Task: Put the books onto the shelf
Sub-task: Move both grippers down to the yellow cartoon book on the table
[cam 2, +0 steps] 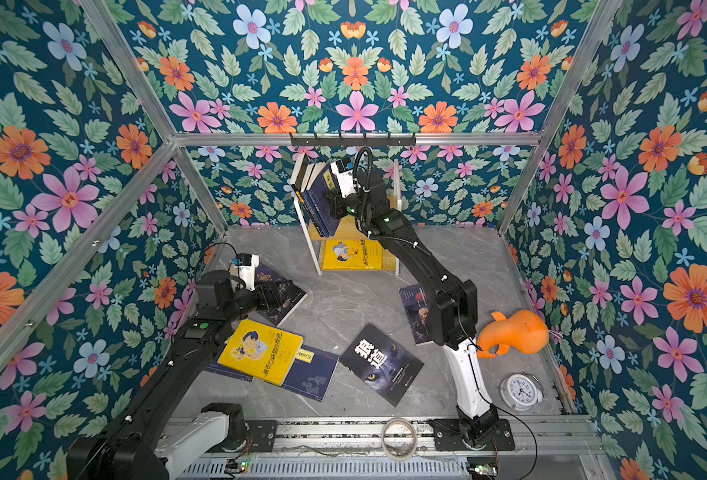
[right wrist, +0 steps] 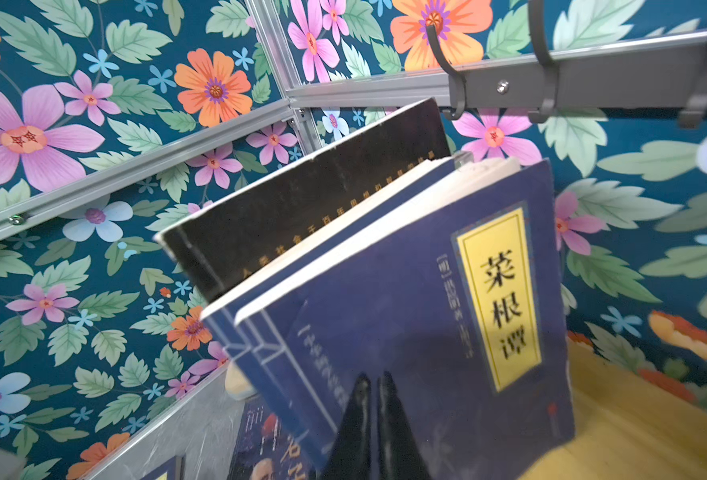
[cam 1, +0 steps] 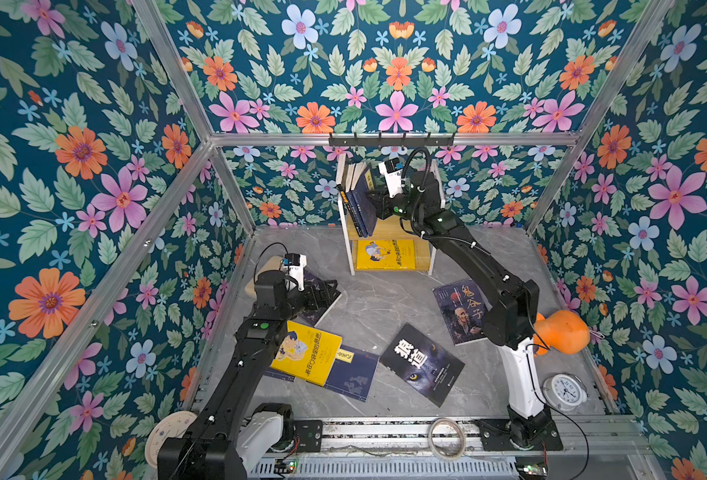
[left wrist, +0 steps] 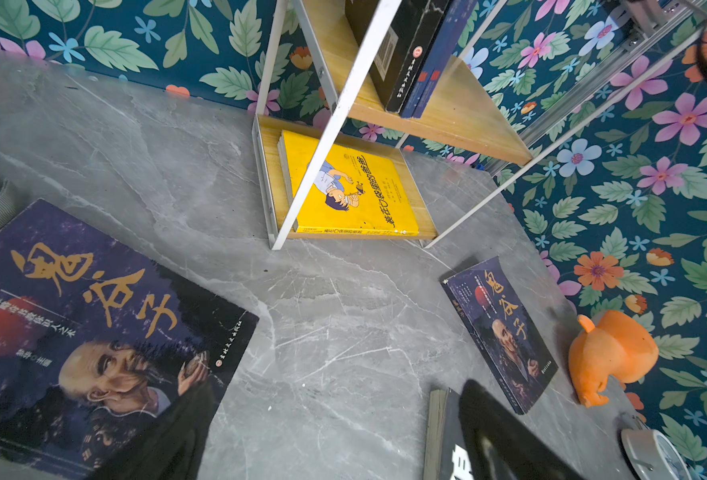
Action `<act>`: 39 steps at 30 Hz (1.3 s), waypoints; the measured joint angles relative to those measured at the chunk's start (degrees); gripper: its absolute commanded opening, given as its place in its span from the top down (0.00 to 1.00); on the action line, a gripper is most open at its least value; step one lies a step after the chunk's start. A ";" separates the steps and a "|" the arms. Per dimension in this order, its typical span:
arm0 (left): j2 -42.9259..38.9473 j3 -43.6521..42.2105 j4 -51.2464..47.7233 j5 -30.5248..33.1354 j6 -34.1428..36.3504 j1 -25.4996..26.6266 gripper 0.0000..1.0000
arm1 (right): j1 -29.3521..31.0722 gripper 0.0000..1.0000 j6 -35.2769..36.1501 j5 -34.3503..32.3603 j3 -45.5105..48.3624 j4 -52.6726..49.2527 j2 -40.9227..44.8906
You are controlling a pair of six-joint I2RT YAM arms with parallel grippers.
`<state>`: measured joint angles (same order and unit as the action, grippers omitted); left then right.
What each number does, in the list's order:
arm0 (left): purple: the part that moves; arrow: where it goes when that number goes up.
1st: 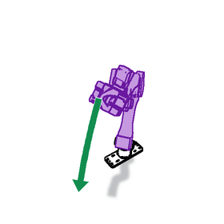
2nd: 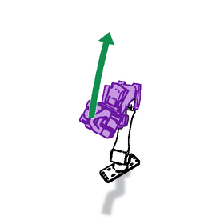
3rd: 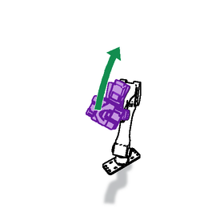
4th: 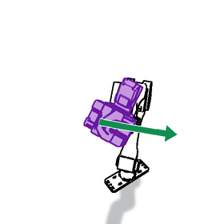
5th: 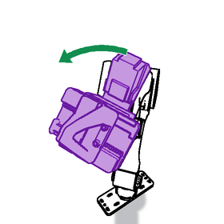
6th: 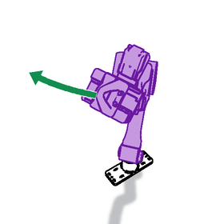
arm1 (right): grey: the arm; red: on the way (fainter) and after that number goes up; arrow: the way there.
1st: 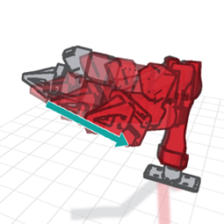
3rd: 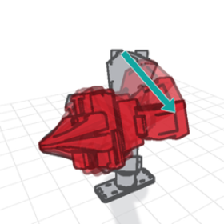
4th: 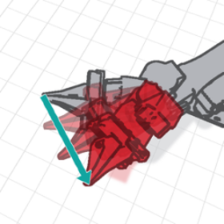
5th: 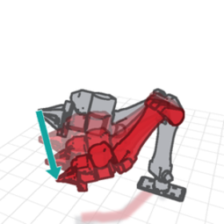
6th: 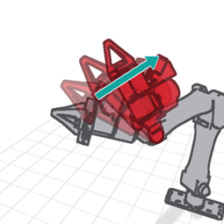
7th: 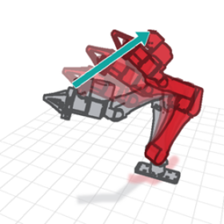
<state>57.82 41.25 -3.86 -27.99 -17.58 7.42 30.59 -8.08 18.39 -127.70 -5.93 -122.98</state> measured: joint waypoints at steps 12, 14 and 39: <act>2.58 12.66 -10.27 6.51 10.12 -2.01 0.03 | 11.72 0.53 -6.19 -16.81 41.64 5.27 31.30; 3.13 14.19 -12.70 7.41 11.69 -3.04 0.03 | 15.04 0.49 -9.22 -19.91 45.97 5.51 33.44; 11.69 22.82 -45.07 5.75 44.63 -22.93 0.00 | 35.34 0.23 -50.16 -28.72 62.47 12.28 20.22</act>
<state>69.52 64.07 -48.93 -22.24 27.05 -15.51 65.93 -58.24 -10.33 -65.23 6.35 -102.76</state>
